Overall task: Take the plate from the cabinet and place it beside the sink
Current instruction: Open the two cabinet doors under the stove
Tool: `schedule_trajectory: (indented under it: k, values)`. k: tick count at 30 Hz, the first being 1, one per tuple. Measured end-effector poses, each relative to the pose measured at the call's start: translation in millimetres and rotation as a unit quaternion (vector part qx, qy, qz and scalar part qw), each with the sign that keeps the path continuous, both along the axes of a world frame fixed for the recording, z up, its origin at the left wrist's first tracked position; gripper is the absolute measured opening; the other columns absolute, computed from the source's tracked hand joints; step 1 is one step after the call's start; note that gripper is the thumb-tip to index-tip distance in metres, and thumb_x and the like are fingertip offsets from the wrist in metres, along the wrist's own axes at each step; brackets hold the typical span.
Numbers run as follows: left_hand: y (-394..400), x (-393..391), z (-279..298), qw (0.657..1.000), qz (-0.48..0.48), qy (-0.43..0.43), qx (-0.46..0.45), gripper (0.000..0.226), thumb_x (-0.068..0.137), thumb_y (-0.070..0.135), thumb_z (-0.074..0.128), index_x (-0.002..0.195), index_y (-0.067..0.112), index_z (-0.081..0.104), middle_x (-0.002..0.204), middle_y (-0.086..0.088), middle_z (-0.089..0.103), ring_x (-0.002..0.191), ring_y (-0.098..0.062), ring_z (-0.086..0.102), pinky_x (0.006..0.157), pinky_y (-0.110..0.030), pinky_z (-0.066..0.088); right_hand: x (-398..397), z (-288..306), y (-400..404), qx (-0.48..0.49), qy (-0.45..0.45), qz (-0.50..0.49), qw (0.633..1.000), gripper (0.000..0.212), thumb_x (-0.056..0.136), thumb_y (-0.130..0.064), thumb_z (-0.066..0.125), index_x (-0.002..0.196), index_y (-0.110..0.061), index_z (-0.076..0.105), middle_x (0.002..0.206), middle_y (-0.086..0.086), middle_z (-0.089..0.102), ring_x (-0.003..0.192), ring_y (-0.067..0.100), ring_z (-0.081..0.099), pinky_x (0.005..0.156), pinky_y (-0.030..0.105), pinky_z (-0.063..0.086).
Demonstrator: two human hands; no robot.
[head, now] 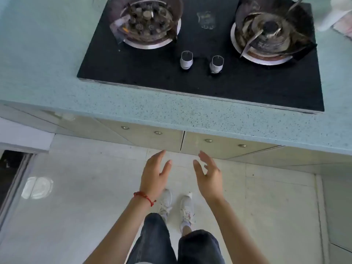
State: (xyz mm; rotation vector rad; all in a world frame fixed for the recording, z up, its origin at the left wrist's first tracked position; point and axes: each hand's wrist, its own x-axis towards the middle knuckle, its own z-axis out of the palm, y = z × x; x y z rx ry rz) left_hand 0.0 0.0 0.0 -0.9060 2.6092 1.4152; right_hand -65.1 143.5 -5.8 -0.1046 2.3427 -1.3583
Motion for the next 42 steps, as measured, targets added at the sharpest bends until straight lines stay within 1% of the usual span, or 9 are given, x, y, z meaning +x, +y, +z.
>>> schedule_trajectory:
  k: [3,7,10,15,19,27,31,36,42]
  values:
    - [-12.1,-16.4,-13.6,0.988,0.081,0.000,0.131,0.036,0.092,0.022,0.048,0.127,0.013,0.049,0.135,-0.006,0.052,0.123,-0.016,0.047,0.101,-0.027,0.036,-9.0,-10.9,-18.9,-0.109,-0.085,-0.095,0.986,0.028,0.091,-0.024,0.053,0.120,-0.024,0.052,0.111,-0.007,0.062,0.107,0.008,0.058,0.081,0.008,0.044]
    - [-21.8,-40.0,-30.0,0.959,0.121,0.020,0.255,0.032,0.094,0.022,0.046,0.125,0.017,0.049,0.129,-0.002,0.055,0.119,-0.014,0.050,0.096,-0.033,0.045,-26.0,-23.4,-40.2,-0.217,-0.143,-0.196,0.946,0.024,0.090,-0.013,0.054,0.113,-0.022,0.054,0.106,-0.003,0.067,0.104,0.015,0.063,0.089,0.029,0.051]
    - [-27.3,-56.5,-39.8,0.917,0.167,0.037,0.361,0.027,0.093,0.020,0.046,0.120,0.022,0.049,0.120,0.002,0.059,0.108,-0.009,0.057,0.080,-0.026,0.050,-39.1,-33.2,-50.5,-0.287,-0.181,-0.245,0.908,0.026,0.091,-0.007,0.051,0.114,-0.020,0.053,0.104,-0.002,0.068,0.098,0.012,0.065,0.082,0.025,0.055]
    - [-35.4,-76.6,-46.9,0.854,0.211,0.056,0.472,0.033,0.092,0.011,0.048,0.124,0.014,0.047,0.115,0.003,0.062,0.109,-0.016,0.059,0.083,-0.033,0.050,-57.7,-44.8,-58.9,-0.357,-0.230,-0.326,0.845,0.024,0.090,0.001,0.050,0.112,-0.007,0.054,0.097,0.003,0.068,0.093,0.014,0.067,0.083,0.029,0.053]
    - [-42.3,-84.0,-44.6,0.828,0.192,0.077,0.521,0.029,0.090,0.003,0.046,0.115,0.014,0.052,0.120,-0.002,0.059,0.114,-0.020,0.057,0.086,-0.033,0.048,-65.5,-45.8,-61.3,-0.395,-0.230,-0.307,0.835,0.024,0.090,0.004,0.048,0.087,-0.013,0.064,0.083,-0.007,0.074,0.094,0.013,0.068,0.082,0.027,0.053]
    - [-43.3,-87.6,-46.8,0.789,0.154,0.095,0.587,0.034,0.088,0.001,0.045,0.109,0.024,0.058,0.117,0.006,0.063,0.112,-0.010,0.060,0.091,-0.034,0.043,-66.7,-42.8,-69.5,-0.432,-0.246,-0.307,0.811,0.029,0.088,0.009,0.045,0.081,-0.014,0.062,0.073,-0.008,0.073,0.089,0.013,0.067,0.082,0.026,0.054]
    - [-43.4,-85.7,-47.0,0.790,0.153,0.099,0.585,0.034,0.087,0.000,0.046,0.108,0.022,0.060,0.107,0.011,0.070,0.110,-0.009,0.060,0.092,-0.034,0.043,-64.0,-39.5,-70.1,-0.433,-0.254,-0.328,0.800,0.027,0.087,0.011,0.046,0.077,-0.011,0.057,0.068,-0.006,0.071,0.089,0.016,0.066,0.088,0.030,0.051]
    - [-41.2,-84.1,-44.2,0.783,0.193,0.112,0.581,0.031,0.085,-0.006,0.049,0.084,0.020,0.066,0.087,0.008,0.076,0.097,-0.013,0.068,0.086,-0.034,0.048,-52.2,-36.3,-64.4,-0.408,-0.257,-0.320,0.815,0.023,0.088,0.008,0.047,0.082,-0.010,0.060,0.078,-0.001,0.073,0.088,0.012,0.067,0.087,0.027,0.051]
    - [-34.6,-74.2,-41.9,0.806,0.206,0.106,0.545,0.029,0.086,-0.006,0.049,0.092,0.018,0.065,0.087,0.008,0.076,0.096,-0.012,0.067,0.080,-0.026,0.053,-34.6,-35.9,-54.0,-0.379,-0.257,-0.319,0.830,0.019,0.087,0.006,0.050,0.082,-0.009,0.059,0.075,-0.002,0.070,0.084,0.011,0.067,0.085,0.024,0.051]
